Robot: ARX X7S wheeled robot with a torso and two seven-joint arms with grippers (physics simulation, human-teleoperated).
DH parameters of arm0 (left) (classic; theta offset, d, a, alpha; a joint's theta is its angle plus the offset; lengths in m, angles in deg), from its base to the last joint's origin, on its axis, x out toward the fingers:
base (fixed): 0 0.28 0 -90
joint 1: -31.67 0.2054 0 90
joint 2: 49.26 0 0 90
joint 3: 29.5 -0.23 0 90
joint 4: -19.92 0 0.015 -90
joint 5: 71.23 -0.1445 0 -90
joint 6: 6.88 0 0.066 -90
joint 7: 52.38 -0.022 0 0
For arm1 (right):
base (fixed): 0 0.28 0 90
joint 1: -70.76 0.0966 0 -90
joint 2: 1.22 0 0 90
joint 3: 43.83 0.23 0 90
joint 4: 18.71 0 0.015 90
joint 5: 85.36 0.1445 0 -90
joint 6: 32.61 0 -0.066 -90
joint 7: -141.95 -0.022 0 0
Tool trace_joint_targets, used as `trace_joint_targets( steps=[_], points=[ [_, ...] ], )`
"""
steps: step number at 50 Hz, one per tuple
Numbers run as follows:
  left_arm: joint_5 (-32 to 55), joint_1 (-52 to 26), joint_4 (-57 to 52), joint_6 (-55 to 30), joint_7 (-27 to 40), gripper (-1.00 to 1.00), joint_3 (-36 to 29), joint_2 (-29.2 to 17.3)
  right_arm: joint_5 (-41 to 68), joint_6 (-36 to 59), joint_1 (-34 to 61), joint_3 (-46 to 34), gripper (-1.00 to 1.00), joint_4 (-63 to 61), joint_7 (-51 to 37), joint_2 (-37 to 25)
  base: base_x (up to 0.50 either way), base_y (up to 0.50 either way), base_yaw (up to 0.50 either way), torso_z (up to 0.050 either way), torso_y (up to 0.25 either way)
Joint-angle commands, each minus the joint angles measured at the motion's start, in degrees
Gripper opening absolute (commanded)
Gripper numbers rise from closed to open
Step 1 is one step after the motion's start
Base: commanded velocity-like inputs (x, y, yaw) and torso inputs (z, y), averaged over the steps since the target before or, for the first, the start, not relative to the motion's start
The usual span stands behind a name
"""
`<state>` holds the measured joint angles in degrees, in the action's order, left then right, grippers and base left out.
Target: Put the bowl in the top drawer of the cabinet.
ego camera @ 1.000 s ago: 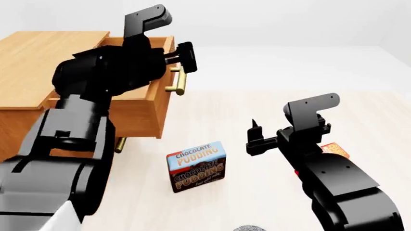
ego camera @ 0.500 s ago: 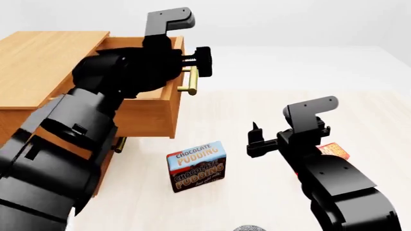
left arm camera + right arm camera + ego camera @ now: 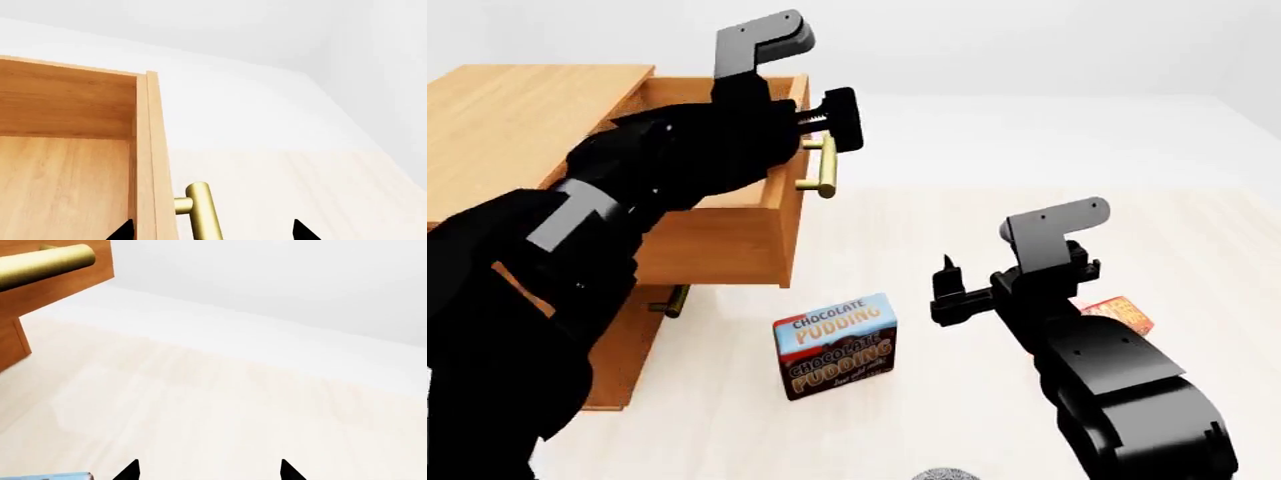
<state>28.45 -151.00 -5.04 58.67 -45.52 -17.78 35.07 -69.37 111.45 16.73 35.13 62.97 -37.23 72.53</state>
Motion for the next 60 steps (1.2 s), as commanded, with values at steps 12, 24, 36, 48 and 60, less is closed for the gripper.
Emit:
trace_joint_targets(
  steps=[12,24,36,48,60],
  points=[
    [20.32,4.23,-40.49,7.14,12.00,1.00,-4.03,-13.73,0.23,3.33,0.27,-2.79,1.00,-2.86,0.95,-2.12,0.00,0.00,0.00,0.000,0.000],
    [15.42,1.53,-50.82,11.00,18.39,1.00,-3.18,-17.41,1.89,2.73,-1.78,0.03,1.00,-5.59,1.00,-2.72,0.00,0.00,0.00,0.000,0.000],
    [9.08,0.52,-59.50,16.36,25.03,1.00,-2.28,-20.84,2.34,2.36,-2.69,0.56,1.00,-5.92,1.01,-3.19,0.00,0.00,0.00,0.000,0.000],
    [4.79,-0.12,-69.19,18.85,30.30,1.00,-1.66,-23.40,2.35,0.60,-3.40,0.49,1.00,-4.07,1.46,-3.48,0.00,0.00,0.00,0.000,0.000],
    [0.21,4.68,-78.21,20.06,30.87,1.00,-3.91,-26.52,2.27,-0.62,-4.19,0.95,1.00,-3.60,0.98,-3.57,0.00,0.00,0.00,0.000,0.000]
  ],
)
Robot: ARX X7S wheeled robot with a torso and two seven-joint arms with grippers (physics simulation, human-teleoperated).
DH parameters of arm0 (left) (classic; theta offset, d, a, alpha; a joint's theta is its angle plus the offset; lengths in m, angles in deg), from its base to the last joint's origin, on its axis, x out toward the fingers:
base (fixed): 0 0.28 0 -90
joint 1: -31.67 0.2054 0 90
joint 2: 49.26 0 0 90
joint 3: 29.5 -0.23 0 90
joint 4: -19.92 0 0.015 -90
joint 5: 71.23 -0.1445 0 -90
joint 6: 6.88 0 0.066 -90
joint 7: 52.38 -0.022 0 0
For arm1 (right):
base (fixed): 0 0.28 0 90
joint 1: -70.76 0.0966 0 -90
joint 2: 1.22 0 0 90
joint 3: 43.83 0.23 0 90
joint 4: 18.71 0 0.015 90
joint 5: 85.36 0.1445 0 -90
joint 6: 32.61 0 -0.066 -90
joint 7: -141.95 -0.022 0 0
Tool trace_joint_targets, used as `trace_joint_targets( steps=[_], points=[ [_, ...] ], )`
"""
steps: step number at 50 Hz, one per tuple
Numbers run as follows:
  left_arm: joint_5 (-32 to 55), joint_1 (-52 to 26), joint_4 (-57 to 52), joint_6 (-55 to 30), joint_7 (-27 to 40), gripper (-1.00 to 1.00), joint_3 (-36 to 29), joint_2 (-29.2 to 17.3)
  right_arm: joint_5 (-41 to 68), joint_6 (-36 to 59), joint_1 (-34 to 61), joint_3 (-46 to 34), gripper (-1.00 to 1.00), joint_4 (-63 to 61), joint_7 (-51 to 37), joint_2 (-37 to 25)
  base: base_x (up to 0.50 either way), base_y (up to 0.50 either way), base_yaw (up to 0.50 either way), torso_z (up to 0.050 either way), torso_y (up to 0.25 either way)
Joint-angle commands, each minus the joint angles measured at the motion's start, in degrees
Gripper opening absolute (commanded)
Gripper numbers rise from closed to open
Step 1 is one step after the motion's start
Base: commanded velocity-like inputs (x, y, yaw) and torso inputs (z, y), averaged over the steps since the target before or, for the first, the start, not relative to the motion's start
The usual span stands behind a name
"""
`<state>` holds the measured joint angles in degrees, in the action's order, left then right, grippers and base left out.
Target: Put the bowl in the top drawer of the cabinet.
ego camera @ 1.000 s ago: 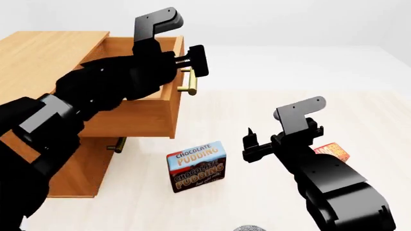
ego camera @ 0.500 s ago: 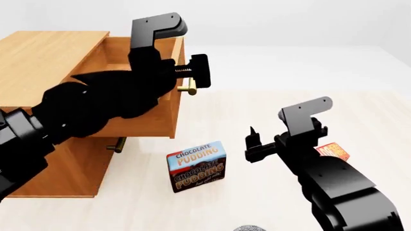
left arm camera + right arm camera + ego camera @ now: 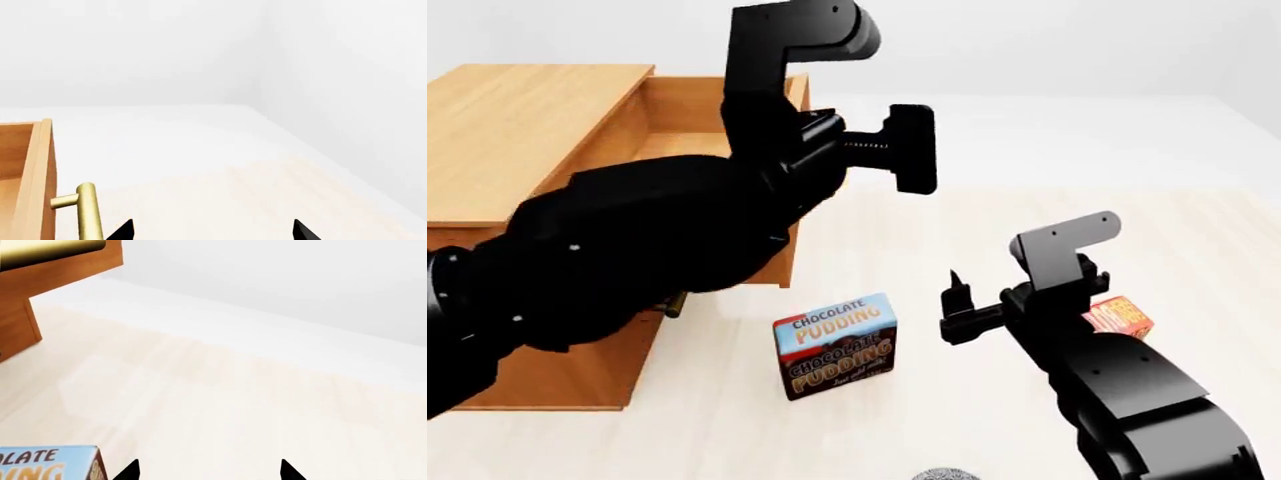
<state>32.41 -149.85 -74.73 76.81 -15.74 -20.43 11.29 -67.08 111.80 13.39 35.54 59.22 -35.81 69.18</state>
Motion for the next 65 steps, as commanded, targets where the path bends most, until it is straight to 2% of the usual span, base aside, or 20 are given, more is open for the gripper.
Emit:
trace_joint_targets(
  steps=[1,13,24,38,65],
  points=[
    [-3.92,4.38,-9.03,2.26,0.53,1.00,-1.38,-3.25,-0.07,-0.93,-1.00,0.64,1.00,-0.04,-0.64,-0.28,0.00,0.00,0.00,0.000,0.000],
    [-7.41,14.04,-19.34,5.45,-7.26,1.00,-3.68,-9.56,-2.69,-2.59,-0.35,0.50,1.00,3.09,-4.11,0.56,0.00,0.00,0.00,0.000,0.000],
    [-10.59,21.48,-20.78,7.05,-13.29,1.00,-6.86,-11.82,-3.33,-4.73,0.57,1.84,1.00,7.25,-5.73,1.58,0.00,0.00,0.00,0.000,0.000],
    [-13.56,29.92,-15.18,8.16,-17.45,1.00,-11.26,-9.43,-2.24,-4.92,-0.87,3.17,1.00,6.26,-5.43,0.71,0.00,0.00,0.00,0.000,0.000],
    [-15.81,38.42,-10.25,7.16,-22.72,1.00,-16.68,-6.54,-1.19,-3.12,-0.15,3.23,1.00,4.17,-5.70,0.20,0.00,0.00,0.00,0.000,0.000]
  ],
)
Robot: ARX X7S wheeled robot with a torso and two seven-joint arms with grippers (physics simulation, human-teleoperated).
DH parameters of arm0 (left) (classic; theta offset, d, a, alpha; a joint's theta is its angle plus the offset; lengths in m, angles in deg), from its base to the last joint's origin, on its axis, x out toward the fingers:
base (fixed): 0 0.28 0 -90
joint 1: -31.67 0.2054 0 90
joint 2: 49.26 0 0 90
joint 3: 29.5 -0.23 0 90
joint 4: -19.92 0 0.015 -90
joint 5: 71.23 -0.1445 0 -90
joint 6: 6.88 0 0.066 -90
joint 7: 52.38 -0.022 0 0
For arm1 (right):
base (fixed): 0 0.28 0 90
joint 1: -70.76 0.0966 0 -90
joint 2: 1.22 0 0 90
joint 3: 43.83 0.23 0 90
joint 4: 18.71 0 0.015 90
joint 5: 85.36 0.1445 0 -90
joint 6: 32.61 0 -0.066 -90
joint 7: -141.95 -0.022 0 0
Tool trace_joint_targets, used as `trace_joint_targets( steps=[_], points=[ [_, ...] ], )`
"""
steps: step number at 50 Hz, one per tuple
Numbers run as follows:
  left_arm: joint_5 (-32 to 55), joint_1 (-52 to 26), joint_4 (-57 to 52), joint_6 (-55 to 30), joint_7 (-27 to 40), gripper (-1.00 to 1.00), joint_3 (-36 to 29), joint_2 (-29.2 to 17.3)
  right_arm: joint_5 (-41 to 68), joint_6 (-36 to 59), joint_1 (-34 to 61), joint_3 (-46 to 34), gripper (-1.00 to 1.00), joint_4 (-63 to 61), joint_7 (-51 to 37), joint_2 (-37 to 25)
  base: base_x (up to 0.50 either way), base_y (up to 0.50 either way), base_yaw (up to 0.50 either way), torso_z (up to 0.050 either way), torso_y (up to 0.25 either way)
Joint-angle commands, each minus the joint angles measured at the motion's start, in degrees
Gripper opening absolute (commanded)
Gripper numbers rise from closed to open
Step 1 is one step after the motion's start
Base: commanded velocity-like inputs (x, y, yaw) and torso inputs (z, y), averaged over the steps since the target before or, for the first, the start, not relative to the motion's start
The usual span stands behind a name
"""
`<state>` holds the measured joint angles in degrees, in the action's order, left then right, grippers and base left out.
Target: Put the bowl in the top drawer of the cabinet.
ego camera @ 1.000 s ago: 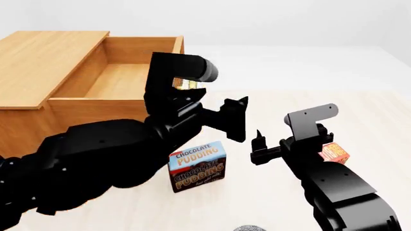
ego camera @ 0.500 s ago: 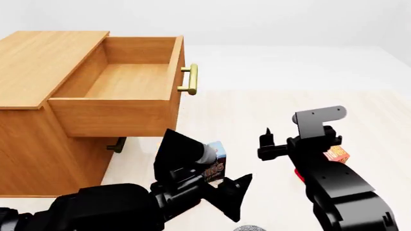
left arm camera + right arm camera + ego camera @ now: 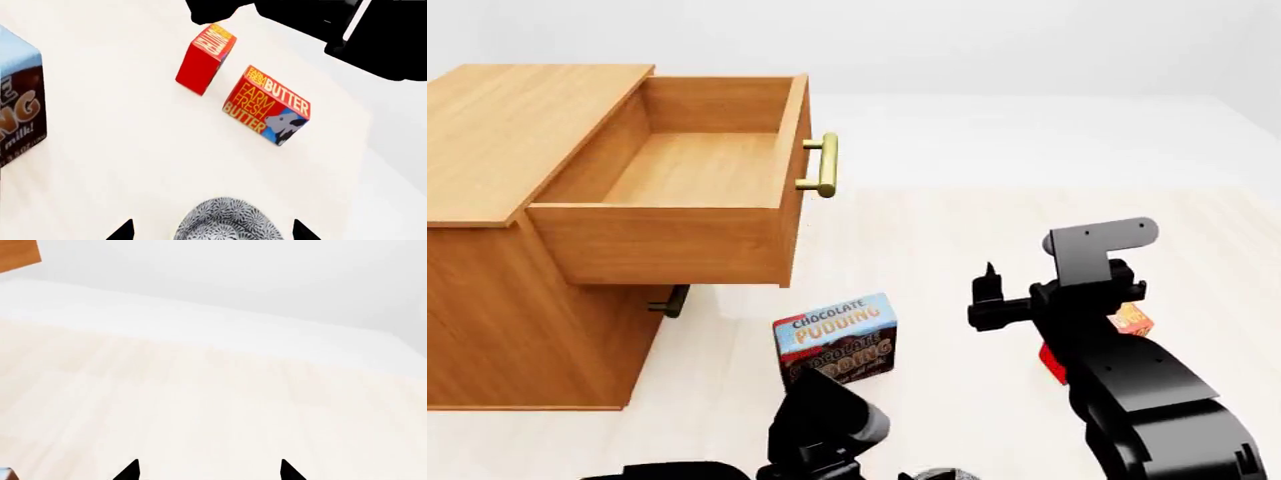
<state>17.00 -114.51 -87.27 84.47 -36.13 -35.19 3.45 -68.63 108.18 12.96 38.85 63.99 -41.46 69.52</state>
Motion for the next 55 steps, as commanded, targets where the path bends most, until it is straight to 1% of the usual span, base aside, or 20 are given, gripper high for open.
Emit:
trace_joint_targets(
  steps=[1,16,29,31,38,47,55],
  points=[
    [-0.35,3.30,2.68,-0.61,-2.54,1.00,-2.07,1.49,0.42,0.54,0.29,-0.04,1.00,-0.69,-0.04,-0.17,0.00,0.00,0.00,0.000,0.000],
    [-0.41,6.49,9.66,-1.29,-5.74,1.00,-3.76,4.23,0.97,0.12,0.23,-0.35,1.00,-0.92,0.39,-0.24,0.00,0.00,0.00,0.000,0.000],
    [1.73,6.72,16.40,-3.21,-6.76,1.00,-3.82,8.60,1.29,-1.08,-0.20,-1.31,1.00,-0.32,1.51,-0.45,0.00,0.00,0.00,0.000,0.000],
    [2.73,6.81,17.68,-3.91,-7.71,1.00,-3.84,9.33,1.26,-1.12,-0.27,-1.62,1.00,-0.36,1.67,-0.56,0.00,0.00,0.00,0.000,0.000],
    [2.64,7.70,21.61,-4.71,-9.08,1.00,-4.58,11.47,2.06,-1.41,-0.77,-0.27,1.00,-1.05,1.58,-0.72,0.00,0.00,0.00,0.000,0.000],
    [3.36,7.81,26.66,-6.11,-10.34,1.00,-4.83,14.47,2.23,-1.48,-0.85,-0.68,1.00,-1.25,1.68,-0.73,0.00,0.00,0.00,0.000,0.000],
    [3.46,8.34,29.60,-6.78,-11.81,1.00,-5.14,16.14,2.34,-1.82,-0.88,-0.82,1.00,-0.97,1.71,-0.68,0.00,0.00,0.00,0.000,0.000]
  ],
)
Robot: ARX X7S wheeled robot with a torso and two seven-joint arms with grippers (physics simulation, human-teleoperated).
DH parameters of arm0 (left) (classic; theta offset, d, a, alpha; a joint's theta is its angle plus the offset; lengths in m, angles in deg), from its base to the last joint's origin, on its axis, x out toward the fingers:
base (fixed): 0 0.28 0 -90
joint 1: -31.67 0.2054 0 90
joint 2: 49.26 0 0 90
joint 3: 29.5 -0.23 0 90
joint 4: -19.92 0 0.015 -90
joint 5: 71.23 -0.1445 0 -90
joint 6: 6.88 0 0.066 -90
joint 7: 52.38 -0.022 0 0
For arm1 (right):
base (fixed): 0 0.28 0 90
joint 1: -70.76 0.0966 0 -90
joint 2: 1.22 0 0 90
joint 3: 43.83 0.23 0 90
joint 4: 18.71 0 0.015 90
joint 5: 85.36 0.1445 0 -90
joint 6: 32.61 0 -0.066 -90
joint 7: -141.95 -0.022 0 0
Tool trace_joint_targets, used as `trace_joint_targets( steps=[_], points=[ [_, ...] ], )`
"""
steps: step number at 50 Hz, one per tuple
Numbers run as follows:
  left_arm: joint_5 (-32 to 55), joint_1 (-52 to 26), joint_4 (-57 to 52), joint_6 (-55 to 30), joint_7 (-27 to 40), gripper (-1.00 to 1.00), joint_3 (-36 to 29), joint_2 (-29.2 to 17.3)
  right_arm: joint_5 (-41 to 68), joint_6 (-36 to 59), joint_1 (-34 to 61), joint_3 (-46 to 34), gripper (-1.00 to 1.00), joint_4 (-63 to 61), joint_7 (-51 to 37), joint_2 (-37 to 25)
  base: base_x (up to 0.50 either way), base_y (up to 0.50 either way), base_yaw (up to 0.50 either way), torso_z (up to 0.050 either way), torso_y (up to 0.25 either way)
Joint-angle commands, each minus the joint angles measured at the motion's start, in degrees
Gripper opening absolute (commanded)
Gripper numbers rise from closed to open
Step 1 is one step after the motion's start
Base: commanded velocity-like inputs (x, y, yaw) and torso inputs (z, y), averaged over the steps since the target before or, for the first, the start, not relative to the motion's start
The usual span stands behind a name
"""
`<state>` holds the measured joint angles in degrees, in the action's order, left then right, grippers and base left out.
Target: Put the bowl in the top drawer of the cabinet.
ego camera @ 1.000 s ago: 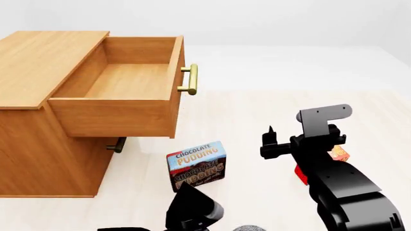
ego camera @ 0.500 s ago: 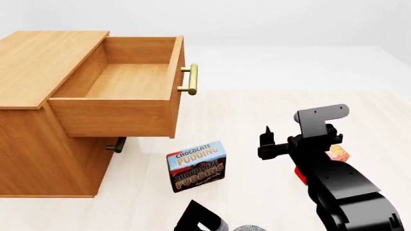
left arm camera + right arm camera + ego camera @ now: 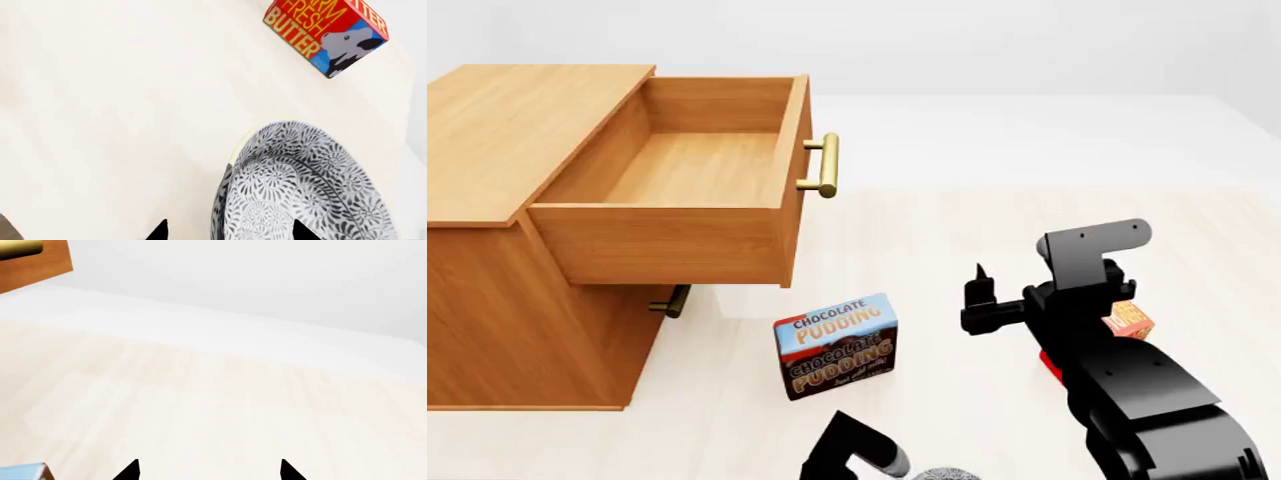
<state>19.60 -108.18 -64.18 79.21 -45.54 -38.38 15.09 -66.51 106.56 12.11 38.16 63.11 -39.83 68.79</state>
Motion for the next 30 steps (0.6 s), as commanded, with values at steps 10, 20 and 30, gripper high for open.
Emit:
trace_joint_targets(
  steps=[10,20,30],
  points=[
    [-1.80,2.13,2.46,0.58,-1.35,-1.00,-1.79,2.98,0.24,-1.36,-0.25,-0.30,1.00,0.96,0.26,0.20,0.00,0.00,0.00,0.000,0.000],
    [-4.40,0.88,-8.58,3.40,2.97,-1.00,-0.56,-2.49,0.87,-1.16,-1.10,0.63,1.00,-0.15,0.02,-0.33,0.00,0.00,0.00,0.000,0.000],
    [-3.26,-1.34,-18.44,5.59,4.54,-1.00,2.45,-9.11,1.33,-0.81,-1.59,1.18,1.00,-1.00,-0.28,-0.66,0.00,0.00,0.00,0.000,0.000]
  ],
)
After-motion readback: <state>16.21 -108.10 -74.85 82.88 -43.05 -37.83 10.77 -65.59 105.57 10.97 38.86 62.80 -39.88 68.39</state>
